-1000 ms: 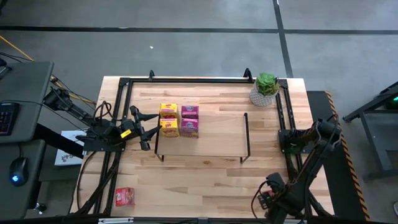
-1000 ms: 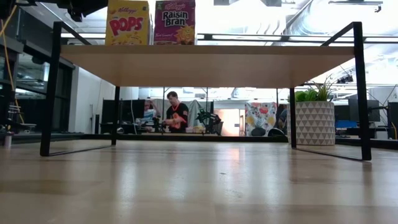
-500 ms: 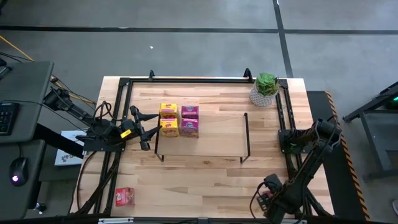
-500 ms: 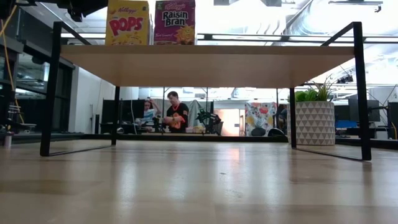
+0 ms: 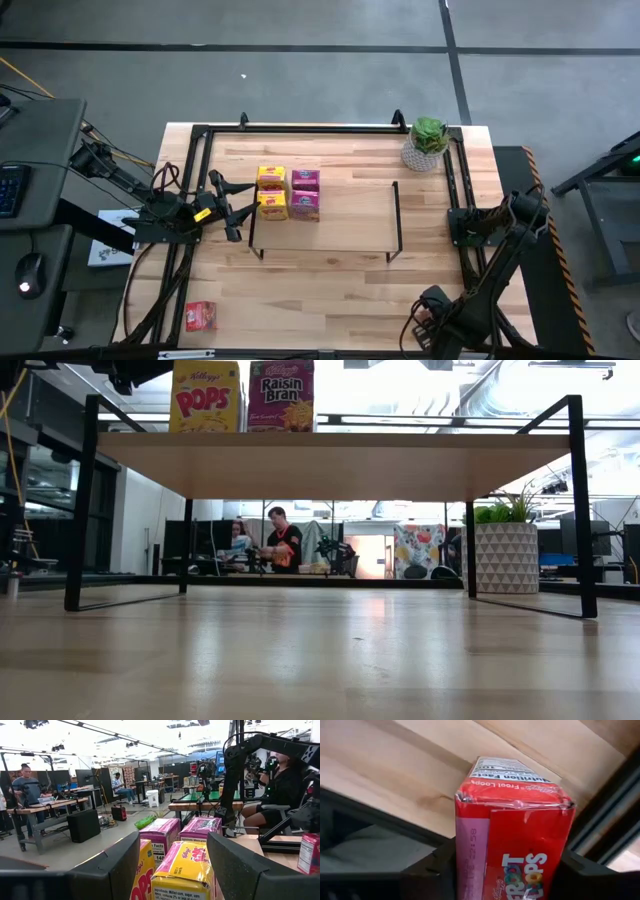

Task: Stack cereal on shelf
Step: Put the right red cereal box on the shelf

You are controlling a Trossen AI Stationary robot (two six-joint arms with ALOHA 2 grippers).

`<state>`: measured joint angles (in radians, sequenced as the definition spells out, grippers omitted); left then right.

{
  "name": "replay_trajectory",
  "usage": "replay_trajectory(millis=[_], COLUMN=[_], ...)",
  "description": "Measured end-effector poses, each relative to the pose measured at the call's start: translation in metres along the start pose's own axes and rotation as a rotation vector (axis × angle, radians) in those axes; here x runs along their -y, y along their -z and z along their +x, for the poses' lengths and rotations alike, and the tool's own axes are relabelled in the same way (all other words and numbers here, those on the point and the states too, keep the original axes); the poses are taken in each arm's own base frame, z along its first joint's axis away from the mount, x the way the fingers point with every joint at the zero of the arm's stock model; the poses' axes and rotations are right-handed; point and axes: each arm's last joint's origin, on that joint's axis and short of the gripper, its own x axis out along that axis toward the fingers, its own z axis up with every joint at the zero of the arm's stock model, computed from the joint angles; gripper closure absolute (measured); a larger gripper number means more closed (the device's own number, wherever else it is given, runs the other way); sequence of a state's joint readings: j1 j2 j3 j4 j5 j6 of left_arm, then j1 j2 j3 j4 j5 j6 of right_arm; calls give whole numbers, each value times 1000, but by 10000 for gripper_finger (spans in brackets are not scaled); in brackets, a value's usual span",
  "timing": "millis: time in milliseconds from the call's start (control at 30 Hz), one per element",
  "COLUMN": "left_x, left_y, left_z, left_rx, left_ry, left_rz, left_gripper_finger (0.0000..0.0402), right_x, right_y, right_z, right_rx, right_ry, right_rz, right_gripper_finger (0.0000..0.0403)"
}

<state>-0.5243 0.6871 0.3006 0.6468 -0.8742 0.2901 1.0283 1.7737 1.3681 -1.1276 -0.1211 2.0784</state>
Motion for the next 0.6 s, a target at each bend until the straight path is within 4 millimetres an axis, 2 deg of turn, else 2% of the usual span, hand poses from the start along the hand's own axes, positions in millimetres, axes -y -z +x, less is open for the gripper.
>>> replay_trajectory(millis=[200, 333, 467, 600], left_x=[0, 0, 0, 0], left_y=[0, 0, 0, 0], left_z=[0, 0, 0, 0], left_rx=[0, 0, 0, 1], left_ry=[0, 0, 0, 0], left_rz=[0, 0, 0, -1], left_gripper_finger=[181, 181, 181, 181], right_x=[-8, -20, -38, -50], right_y=[2, 4, 1, -14], right_z=[-17, -43, -89, -151], right_rx=[21, 99, 274, 553], right_ry=[-75, -215, -423, -578], right_rz=[-80, -204, -374, -572], right_gripper_finger=[249, 259, 260, 260])
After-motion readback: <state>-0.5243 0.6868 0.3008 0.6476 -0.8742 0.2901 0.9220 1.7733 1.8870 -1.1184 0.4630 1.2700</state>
